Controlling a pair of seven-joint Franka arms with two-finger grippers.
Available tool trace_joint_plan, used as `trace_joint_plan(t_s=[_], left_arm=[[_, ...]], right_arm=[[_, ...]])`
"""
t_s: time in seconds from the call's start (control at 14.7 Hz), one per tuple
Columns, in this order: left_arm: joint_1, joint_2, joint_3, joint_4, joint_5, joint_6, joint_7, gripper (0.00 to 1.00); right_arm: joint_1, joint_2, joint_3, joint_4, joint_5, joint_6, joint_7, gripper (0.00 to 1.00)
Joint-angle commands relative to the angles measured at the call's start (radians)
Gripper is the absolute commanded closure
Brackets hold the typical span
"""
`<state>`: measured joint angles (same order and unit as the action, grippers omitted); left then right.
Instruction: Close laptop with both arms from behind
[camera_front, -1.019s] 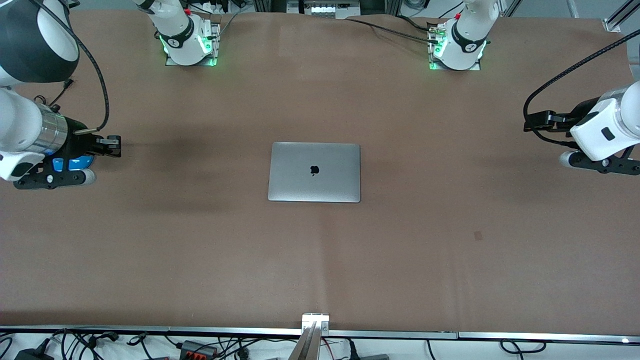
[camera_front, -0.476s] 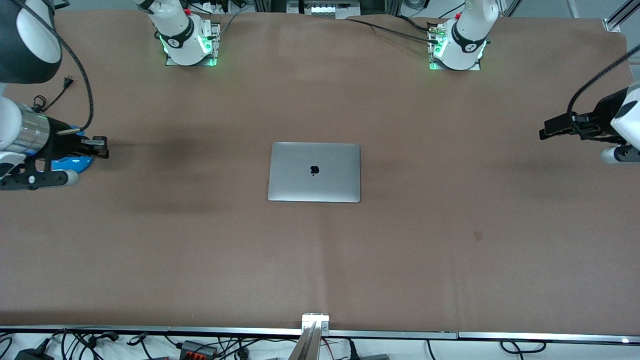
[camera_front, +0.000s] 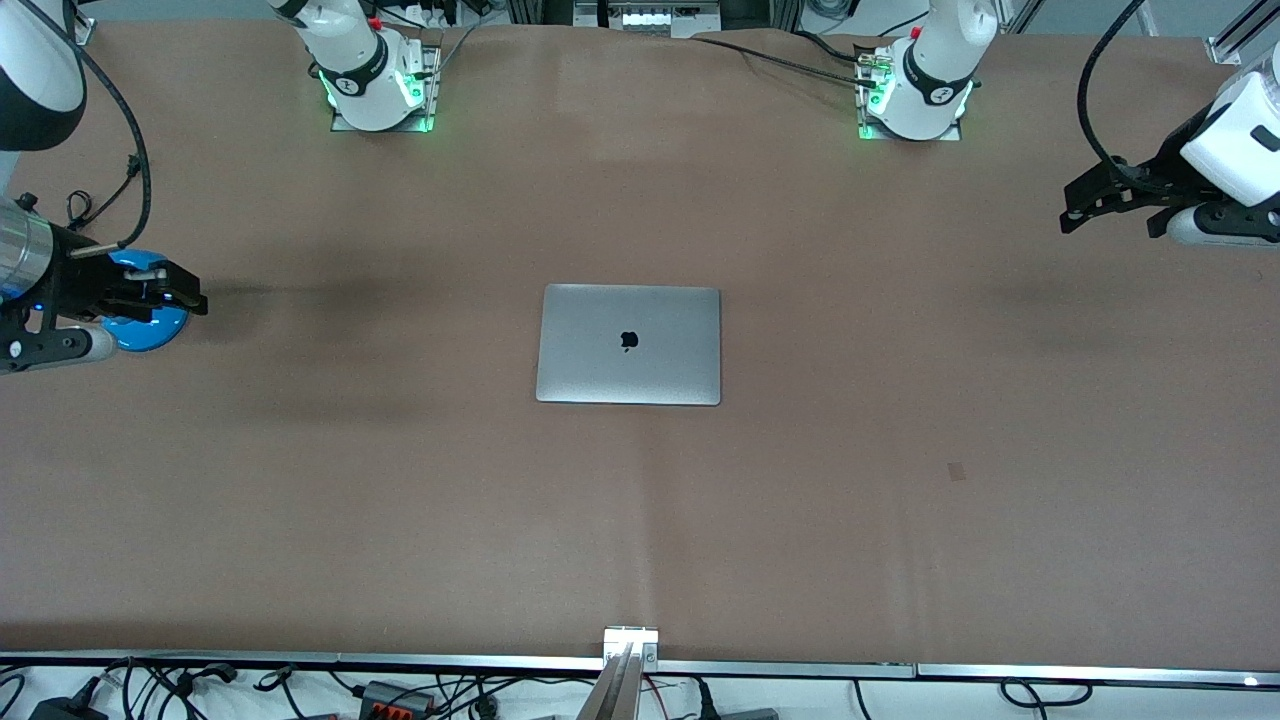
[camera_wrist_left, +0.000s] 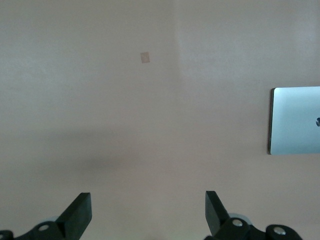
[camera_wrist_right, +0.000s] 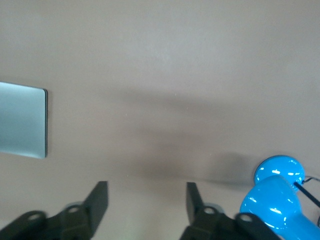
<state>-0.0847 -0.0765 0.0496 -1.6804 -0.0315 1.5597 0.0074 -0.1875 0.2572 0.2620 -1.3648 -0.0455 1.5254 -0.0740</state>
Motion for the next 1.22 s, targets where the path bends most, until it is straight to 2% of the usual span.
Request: trace_joint_plan(t_s=[0.0,0.07,0.2,0.75,1.16], left_arm=[[0.074,-0.017,-0.08,-0.025,0.018,0.02,0.054,0.0],[0.103,-0.017,-0.106,-0.025,0.016,0.02,0.052,0.0],[0.106,-0.017,-0.111,-0.024,0.016,0.02,0.046,0.0],[0.091,-0.013,-0.097,-0.019,0.016,0.022,0.046,0.0],[0.091,-0.009,-0.113,-0.016,0.016,0.022,0.045,0.0]], right_arm=[[-0.035,-0.145,0.006,-0.196,-0.007,0.151,-0.007,0.0],[-0.043,-0.166,0.005,-0.226,-0.005,0.2,-0.007,0.0],[-0.064,-0.18,0.005,-0.247,-0.004,0.268,-0.007,0.0],[-0.066,-0.187,0.0,-0.264,0.001,0.291,-0.006,0.0],[-0.067,-0.188,-0.014,-0.269,0.009,0.272,0.051,0.0]])
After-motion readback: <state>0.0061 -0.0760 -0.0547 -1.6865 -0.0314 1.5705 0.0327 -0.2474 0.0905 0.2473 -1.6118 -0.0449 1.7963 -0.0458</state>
